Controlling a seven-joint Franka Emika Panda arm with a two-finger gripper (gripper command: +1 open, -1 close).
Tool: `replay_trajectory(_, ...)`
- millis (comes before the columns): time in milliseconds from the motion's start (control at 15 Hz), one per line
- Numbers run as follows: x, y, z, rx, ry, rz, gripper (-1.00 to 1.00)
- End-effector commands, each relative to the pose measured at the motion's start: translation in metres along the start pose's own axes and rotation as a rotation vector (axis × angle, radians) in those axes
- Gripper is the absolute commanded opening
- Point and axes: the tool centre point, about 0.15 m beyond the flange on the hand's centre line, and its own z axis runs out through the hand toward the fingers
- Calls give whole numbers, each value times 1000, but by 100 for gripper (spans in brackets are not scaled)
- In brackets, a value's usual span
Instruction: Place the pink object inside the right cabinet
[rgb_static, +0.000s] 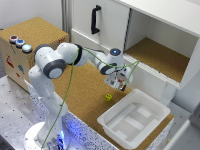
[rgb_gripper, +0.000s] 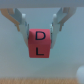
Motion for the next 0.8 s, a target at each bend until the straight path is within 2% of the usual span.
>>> replay_trajectory(0, 99, 54, -32, 63, 82, 78, -100)
replay_trajectory(133, 136, 65, -42, 51, 121, 92, -100)
replay_trajectory(267, 161, 67, -44, 47, 134, 98, -100)
replay_trajectory(333, 174, 71, -41, 57, 126, 93, -100)
replay_trajectory(467, 190, 68, -29, 31, 114, 80, -100)
replay_trajectory(733, 206, 71, 4, 22, 55, 89, -100)
